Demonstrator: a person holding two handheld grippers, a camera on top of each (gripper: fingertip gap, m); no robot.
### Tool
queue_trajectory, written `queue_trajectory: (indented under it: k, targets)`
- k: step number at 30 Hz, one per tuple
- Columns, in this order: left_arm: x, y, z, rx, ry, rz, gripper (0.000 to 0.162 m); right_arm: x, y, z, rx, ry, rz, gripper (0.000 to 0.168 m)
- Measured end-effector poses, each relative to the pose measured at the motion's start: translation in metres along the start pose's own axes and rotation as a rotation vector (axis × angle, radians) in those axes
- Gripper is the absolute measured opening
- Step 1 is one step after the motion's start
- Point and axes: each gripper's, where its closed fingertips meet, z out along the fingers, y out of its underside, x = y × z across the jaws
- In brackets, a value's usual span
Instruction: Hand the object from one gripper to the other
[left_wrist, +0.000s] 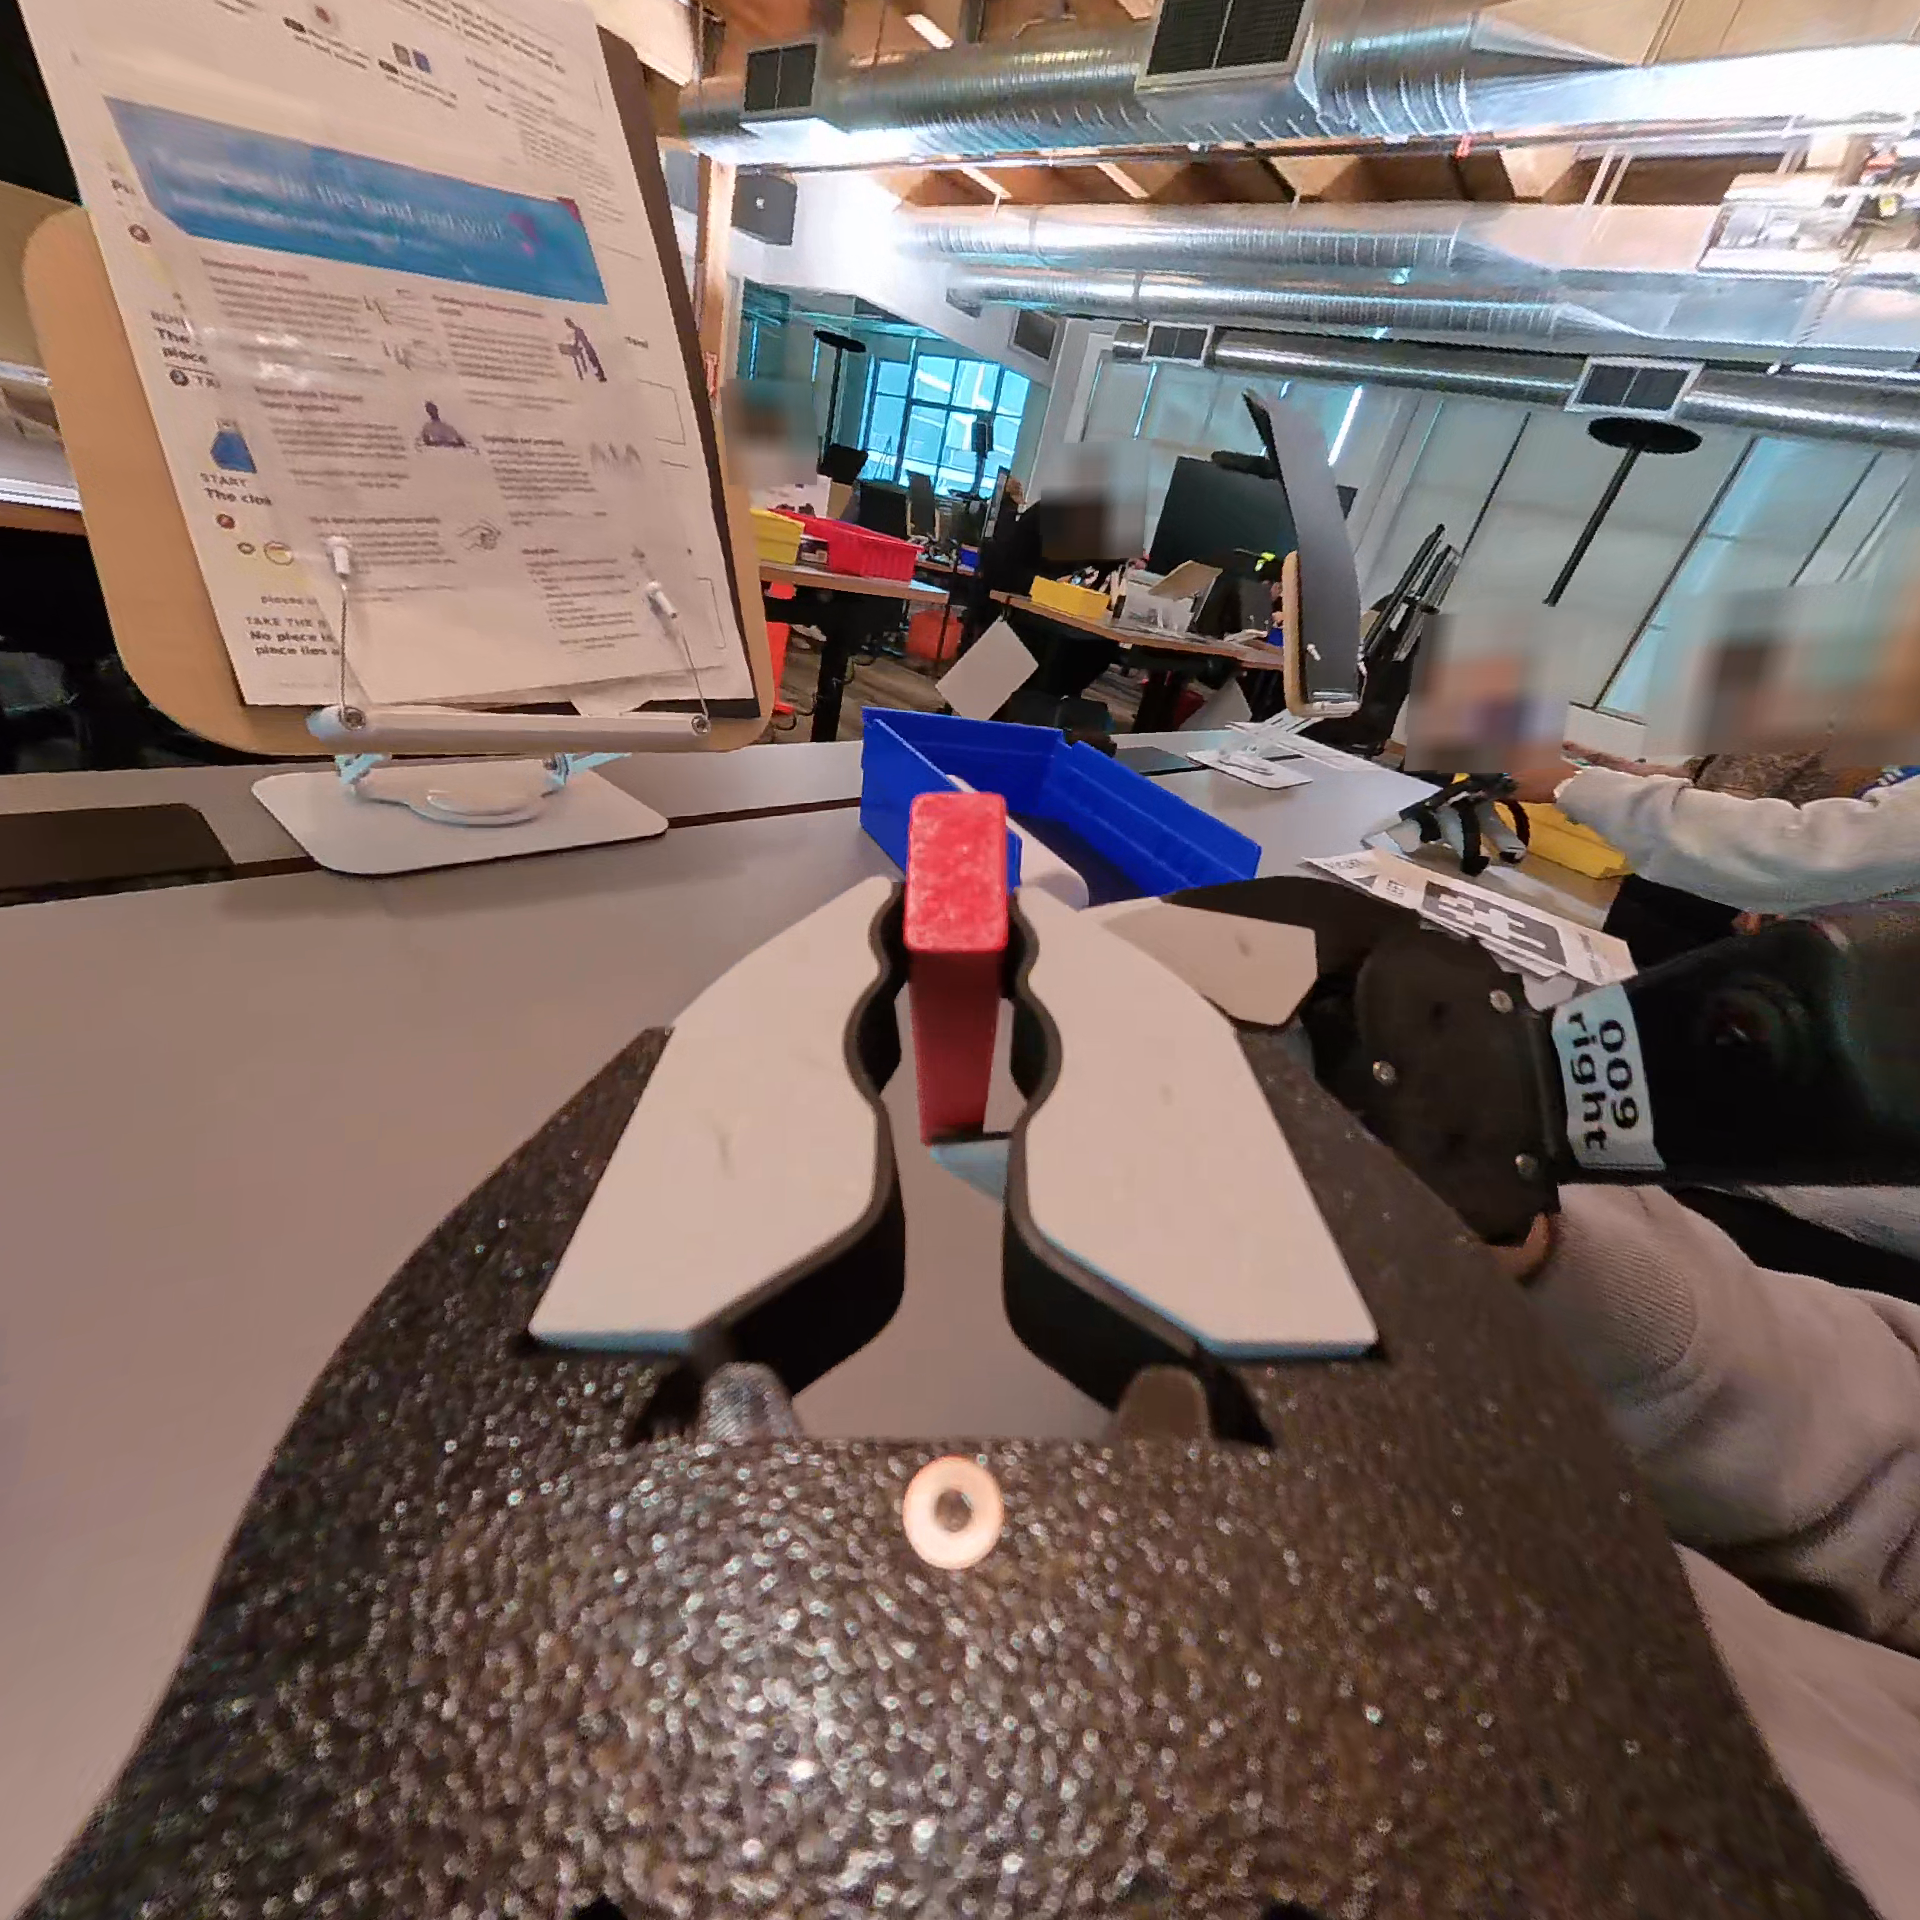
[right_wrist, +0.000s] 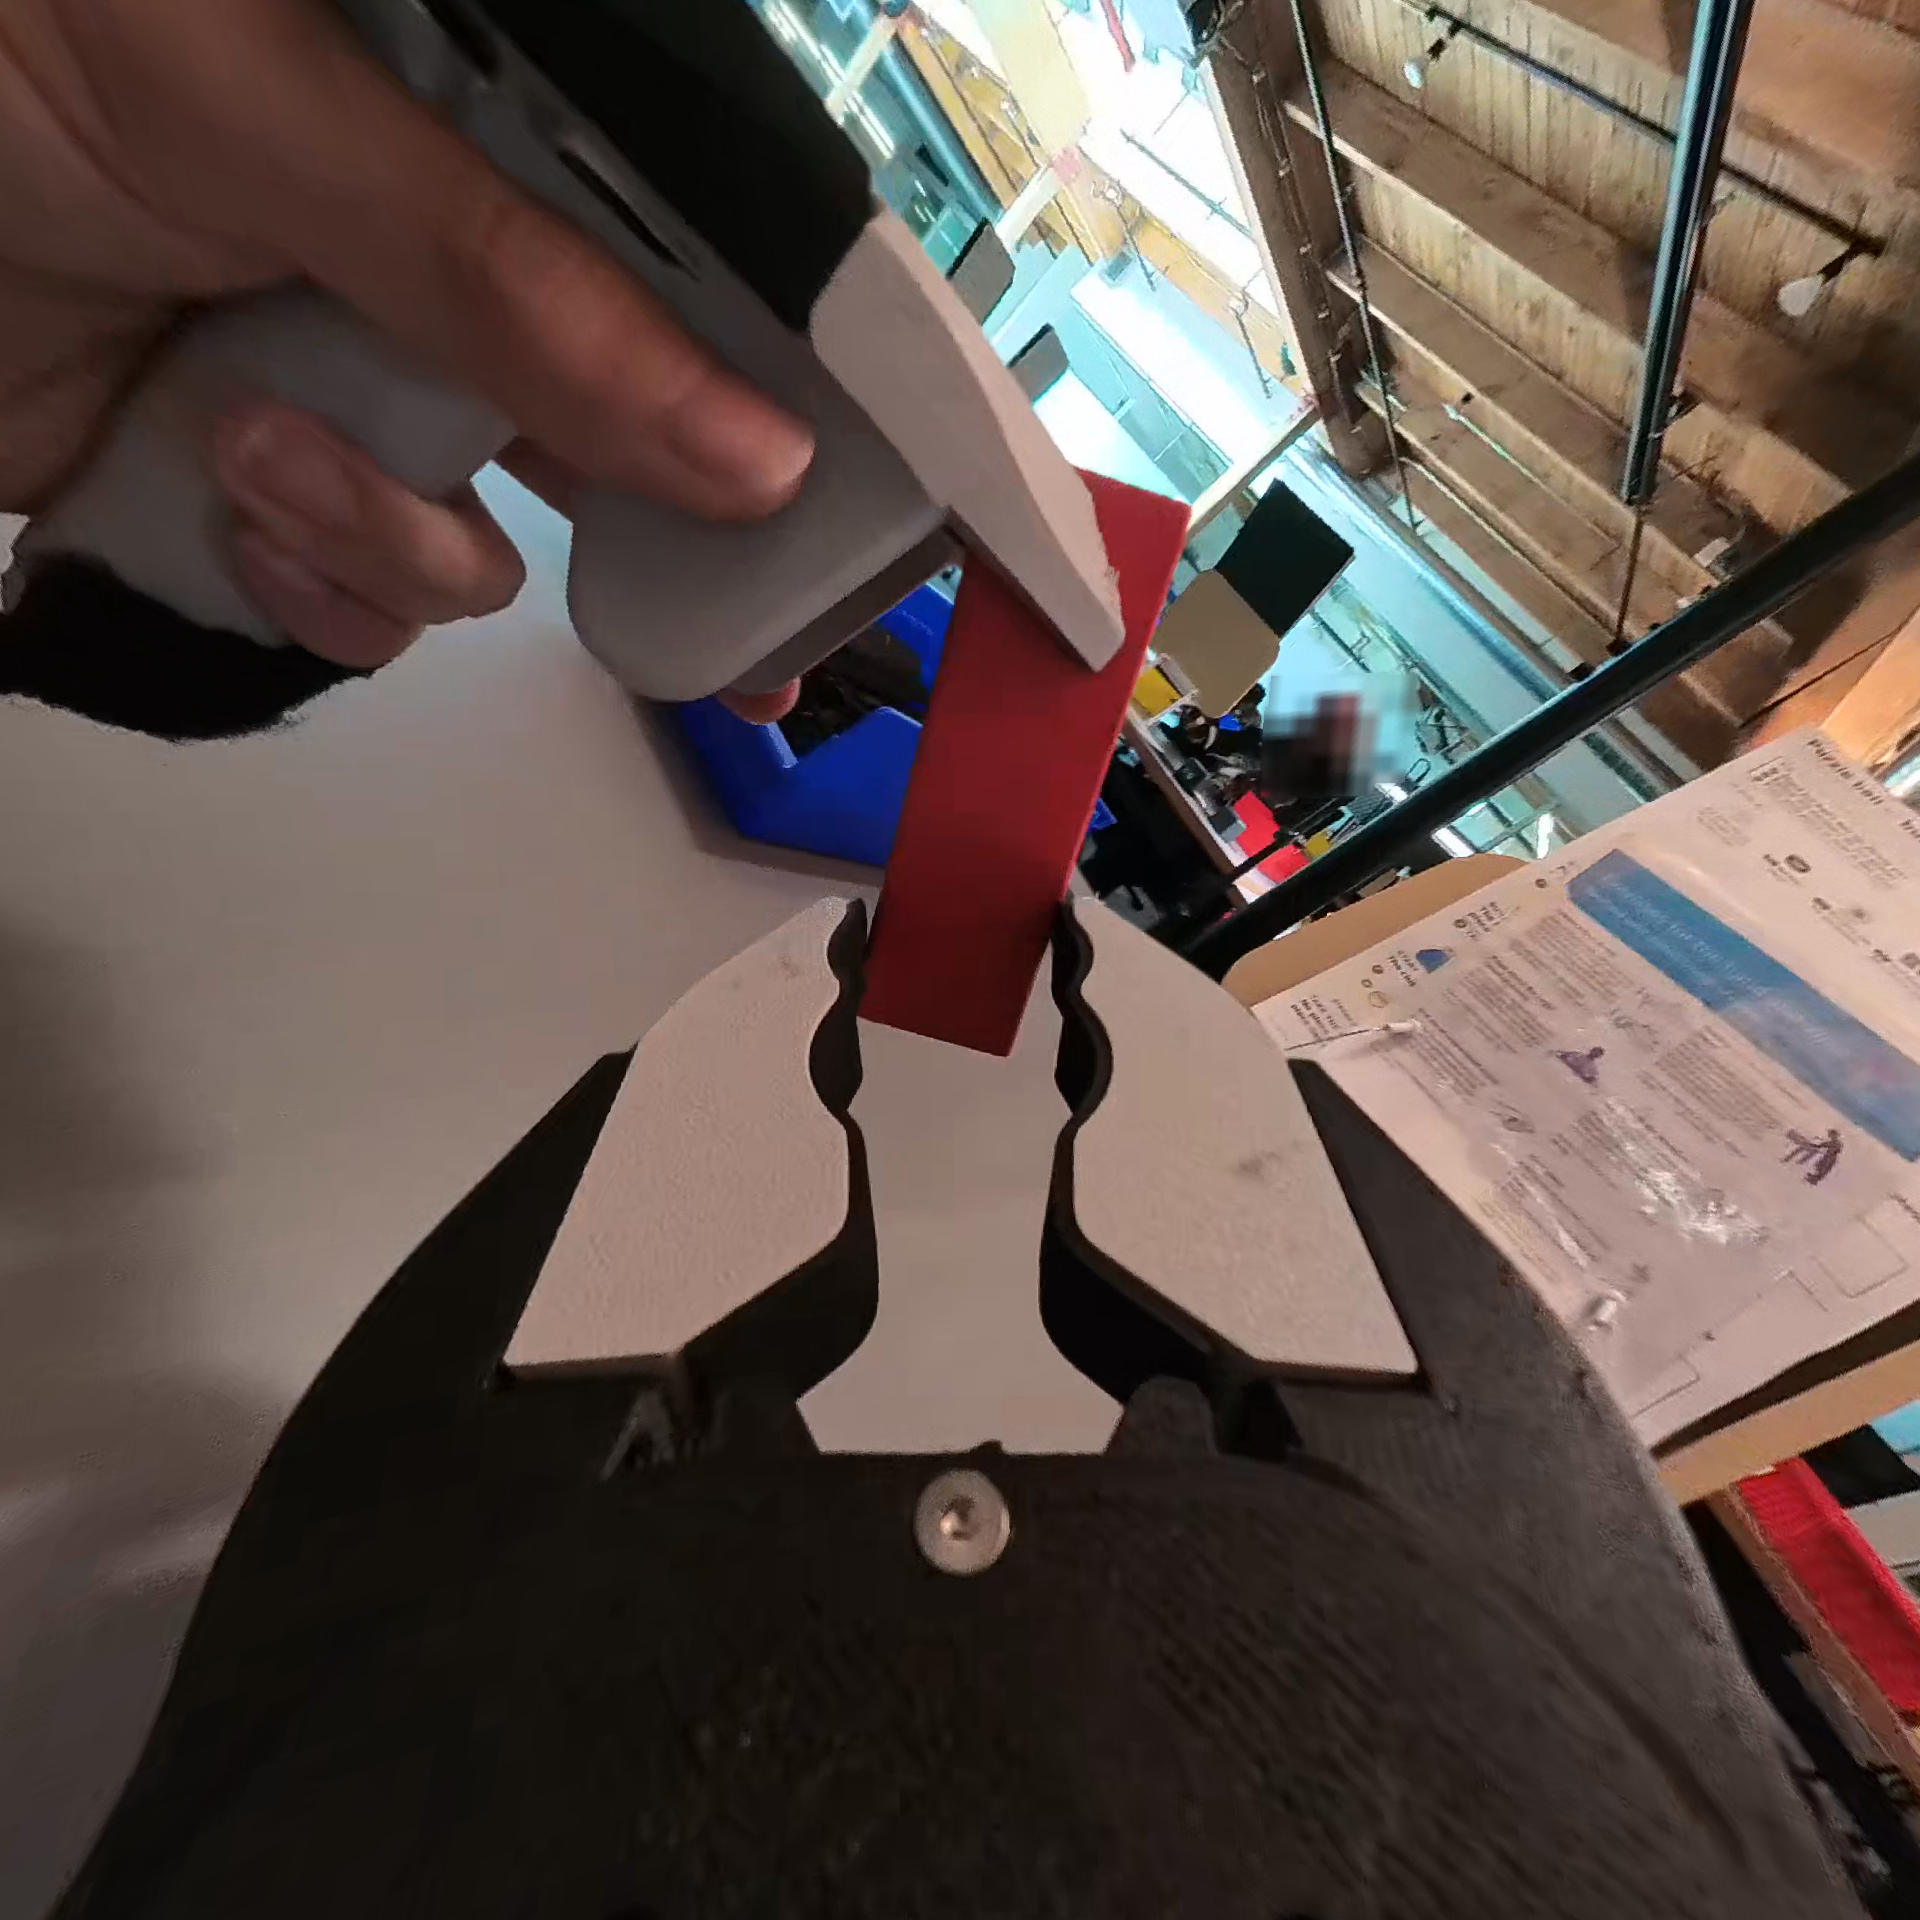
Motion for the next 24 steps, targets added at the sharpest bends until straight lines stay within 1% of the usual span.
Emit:
queue_trajectory:
  k: [2,4,5,7,8,9,11,13,16,17,19,21,24]
  targets:
    - [0.001,0.000,0.000,0.009,0.006,-0.004,0.016,0.000,-0.001,-0.001,0.014,-0.027,0.047,0.034]
    - [0.003,-0.002,0.000,0.026,0.031,-0.001,0.016,-0.002,-0.003,-0.002,0.042,-0.076,0.149,0.033]
    - [0.006,-0.004,0.000,0.037,0.064,0.020,0.018,-0.004,-0.006,-0.003,0.065,-0.121,0.229,0.033]
    - [0.013,-0.006,-0.001,0.054,0.132,0.123,0.025,-0.007,-0.015,-0.006,0.139,-0.242,0.461,0.033]
    - [0.018,-0.010,-0.004,0.083,0.158,0.204,0.029,-0.005,-0.019,-0.008,0.183,-0.292,0.592,0.033]
    - [0.023,-0.015,-0.007,0.127,0.176,0.304,0.042,-0.003,-0.023,-0.011,0.218,-0.354,0.711,0.033]
    - [0.031,-0.019,-0.014,0.177,0.173,0.553,0.065,-0.008,-0.029,-0.021,0.258,-0.537,0.891,0.033]
    - [0.037,-0.010,-0.018,0.139,0.178,0.811,0.082,-0.003,-0.030,-0.026,0.297,-0.600,1.005,0.033]
    - [0.027,-0.001,-0.016,0.068,0.073,1.059,0.111,-0.004,-0.038,-0.034,0.319,-0.717,1.109,0.033]
    - [0.023,0.000,-0.014,0.061,0.033,1.115,0.115,-0.006,-0.040,-0.035,0.320,-0.741,1.124,0.033]
    - [0.020,0.003,-0.011,0.064,-0.014,1.177,0.114,-0.015,-0.044,-0.039,0.304,-0.817,1.138,0.033]
    - [0.026,0.008,-0.008,0.084,0.019,1.174,0.113,-0.021,-0.047,-0.038,0.293,-0.839,1.148,0.033]
    - [0.029,0.020,-0.005,0.050,0.062,1.176,0.113,-0.030,-0.052,-0.040,0.289,-0.899,1.147,0.033]
